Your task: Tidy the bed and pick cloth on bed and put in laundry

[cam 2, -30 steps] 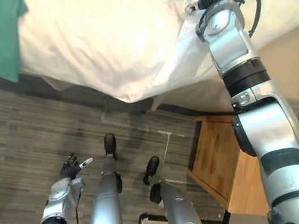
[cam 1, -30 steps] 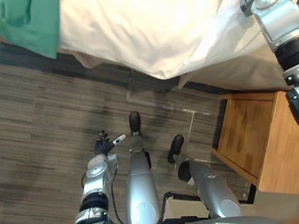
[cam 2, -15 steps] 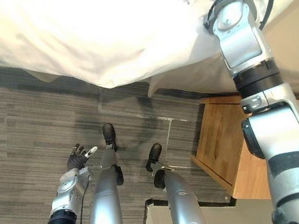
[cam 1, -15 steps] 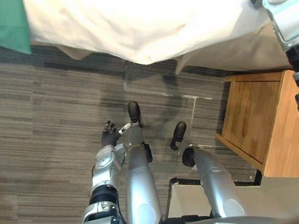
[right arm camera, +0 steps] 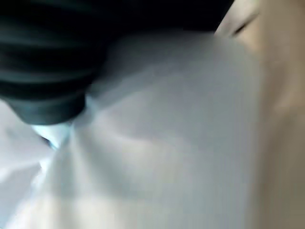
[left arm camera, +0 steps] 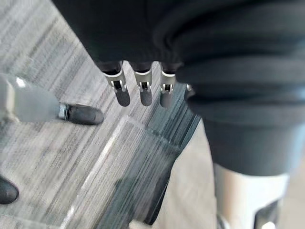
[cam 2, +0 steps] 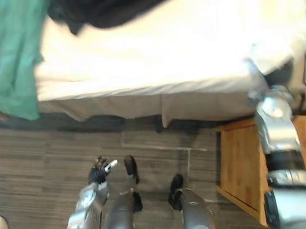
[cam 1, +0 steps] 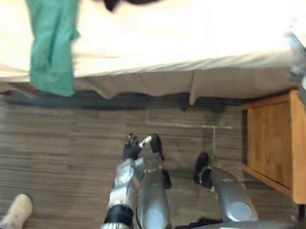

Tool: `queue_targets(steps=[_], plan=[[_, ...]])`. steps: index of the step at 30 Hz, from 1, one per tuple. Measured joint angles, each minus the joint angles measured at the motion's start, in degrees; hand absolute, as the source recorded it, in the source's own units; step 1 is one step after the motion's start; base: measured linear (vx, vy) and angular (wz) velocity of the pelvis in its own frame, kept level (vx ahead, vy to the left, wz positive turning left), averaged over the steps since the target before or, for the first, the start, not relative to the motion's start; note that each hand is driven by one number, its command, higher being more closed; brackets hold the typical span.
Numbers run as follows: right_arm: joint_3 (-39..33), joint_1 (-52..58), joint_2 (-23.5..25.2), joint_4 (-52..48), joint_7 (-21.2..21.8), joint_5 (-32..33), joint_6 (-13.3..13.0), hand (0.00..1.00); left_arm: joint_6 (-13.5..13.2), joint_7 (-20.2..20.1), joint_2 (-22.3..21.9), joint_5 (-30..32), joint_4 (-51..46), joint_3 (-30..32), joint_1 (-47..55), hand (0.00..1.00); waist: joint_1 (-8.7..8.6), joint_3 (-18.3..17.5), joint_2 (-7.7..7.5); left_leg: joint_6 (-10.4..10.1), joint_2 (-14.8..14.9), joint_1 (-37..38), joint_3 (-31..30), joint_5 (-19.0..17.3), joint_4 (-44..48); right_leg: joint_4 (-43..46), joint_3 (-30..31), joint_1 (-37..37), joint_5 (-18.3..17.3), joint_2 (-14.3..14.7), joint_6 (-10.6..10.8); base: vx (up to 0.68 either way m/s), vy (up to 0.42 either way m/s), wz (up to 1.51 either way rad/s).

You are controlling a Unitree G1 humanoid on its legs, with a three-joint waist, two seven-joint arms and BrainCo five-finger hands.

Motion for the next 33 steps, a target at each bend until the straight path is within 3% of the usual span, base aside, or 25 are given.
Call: queue_targets(steps=[3,6,11,18,22,24,27,30,31,33], plan=[[-9.7,6.4,3.9,7.3,1.2,4.9,-6.2,0.00,-2.2,-4.4,1.6,-0.8,0.1,1.2,7.0,0.00,0.15,-2.4,1.52,0.4,-1.6,1.1,-1.9,-0.7,0.0,-2.0,-2.8,3.6,-0.1,-1.1,1.3,0.13,0.055,0.54],[-22.5,12.2,8.9,13.4,4.2,8.6,-10.5,0.00,-4.0,-8.8,1.6,-1.7,0.7,4.0,12.4,0.00,0.71,-4.7,1.37,1.2,-2.6,3.0,-2.0,-1.8,0.0,-5.2,-5.5,8.1,0.6,-1.5,2.4,0.12,-0.003,0.36],[-32.4,19.7,18.2,15.7,10.1,14.8,-15.0,0.00,-5.9,-16.1,-0.6,1.2,5.1,7.1,14.7,0.00,0.92,-10.4,0.12,2.2,-5.6,7.3,-3.7,-3.7,0.0,-7.0,-8.2,14.6,0.1,-3.4,4.1,0.16,-0.016,0.26],[-36.3,23.4,27.7,19.8,12.3,17.3,-15.6,0.00,-5.7,-23.3,-1.3,5.2,5.5,11.3,14.8,0.00,0.12,-13.6,-0.12,3.1,-5.9,12.4,-2.5,-6.3,-0.3,-8.6,-7.4,19.6,0.5,-3.7,4.6,0.08,-0.038,-0.13],[-35.5,23.3,30.5,19.9,13.6,16.0,-14.8,0.00,-3.2,-23.7,-3.5,5.1,7.4,16.4,14.3,0.00,-0.66,-14.3,0.14,2.2,-1.8,14.8,8.5,-8.6,-0.4,-13.6,-1.3,19.8,4.0,-0.7,3.5,-0.03,-0.057,-1.10],[-31.5,23.3,30.9,19.7,12.1,15.3,-13.8,0.00,-1.6,-23.6,-3.8,5.1,7.4,17.2,13.4,0.00,-1.02,-14.8,-0.81,1.6,0.2,15.1,14.5,-9.0,-0.3,-15.0,2.1,18.3,4.6,0.4,2.9,-0.03,-0.080,-1.05],[-20.3,24.9,30.3,14.9,7.6,13.9,-10.7,0.00,1.1,-22.8,-4.2,5.1,7.4,18.6,9.8,0.00,-3.03,-15.5,-2.82,-0.1,3.5,16.1,22.9,-9.0,-0.3,-14.9,6.5,16.1,4.8,2.3,1.6,0.01,-0.095,-0.76],[-13.0,24.0,27.4,9.8,6.0,12.4,-8.9,0.00,4.1,-21.4,-3.1,5.0,7.6,18.3,6.7,0.00,-3.32,-16.0,-4.15,-1.3,5.4,16.4,26.3,-8.3,-0.3,-14.7,9.7,14.4,4.9,3.9,0.7,0.00,-0.093,-0.65],[-9.8,22.9,24.9,8.5,5.9,12.0,-8.4,1.00,5.6,-20.8,-2.0,5.0,8.6,17.8,5.4,0.00,-3.93,-16.2,-4.78,-1.7,5.9,16.9,26.8,-8.0,-0.3,-14.8,10.8,14.0,4.9,4.4,0.4,0.04,-0.096,-0.43],[-5.7,20.9,20.8,7.6,5.9,11.0,-8.3,1.00,7.0,-19.1,-0.3,5.0,11.5,16.3,4.0,0.00,-4.69,-16.1,-5.25,-2.0,6.1,17.8,26.9,-7.4,-0.3,-14.8,11.7,14.3,4.9,4.8,0.2,0.08,-0.080,-0.28]])
